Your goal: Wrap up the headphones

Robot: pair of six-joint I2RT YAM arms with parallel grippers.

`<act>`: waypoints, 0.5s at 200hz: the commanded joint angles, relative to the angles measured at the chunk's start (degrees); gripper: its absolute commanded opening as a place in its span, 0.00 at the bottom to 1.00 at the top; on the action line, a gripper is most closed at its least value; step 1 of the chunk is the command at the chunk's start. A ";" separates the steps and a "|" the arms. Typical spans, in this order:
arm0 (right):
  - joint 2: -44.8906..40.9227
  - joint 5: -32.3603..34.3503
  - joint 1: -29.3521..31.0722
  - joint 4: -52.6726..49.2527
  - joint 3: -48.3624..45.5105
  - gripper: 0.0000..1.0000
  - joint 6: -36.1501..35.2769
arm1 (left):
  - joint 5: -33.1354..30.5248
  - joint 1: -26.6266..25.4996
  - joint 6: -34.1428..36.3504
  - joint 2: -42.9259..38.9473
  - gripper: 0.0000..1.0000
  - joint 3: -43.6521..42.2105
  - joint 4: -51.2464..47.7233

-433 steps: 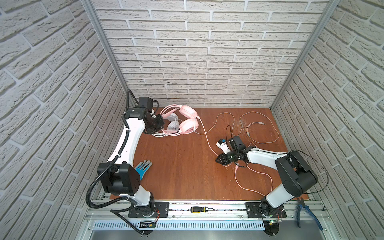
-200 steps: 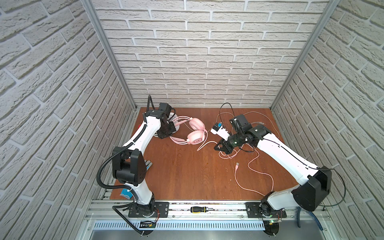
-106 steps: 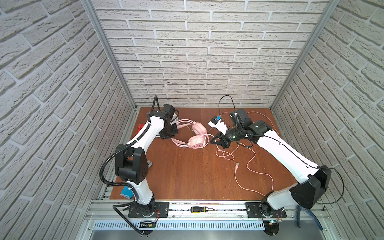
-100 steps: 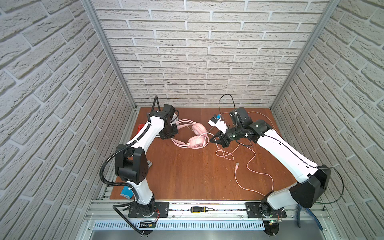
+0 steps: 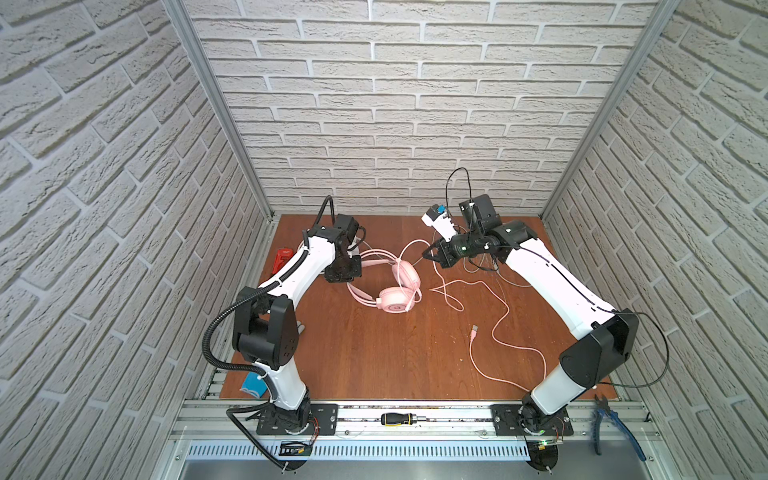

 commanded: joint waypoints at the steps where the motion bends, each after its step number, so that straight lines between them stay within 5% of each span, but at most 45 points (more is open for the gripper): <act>1: 2.34 1.12 -1.13 0.55 3.41 0.06 2.44 | 4.24 -1.23 2.03 -3.43 0.00 -1.17 3.52; 100: 11.81 -1.97 -2.21 4.41 4.10 0.06 7.59 | 9.79 -3.84 4.14 -4.97 0.00 -0.77 6.18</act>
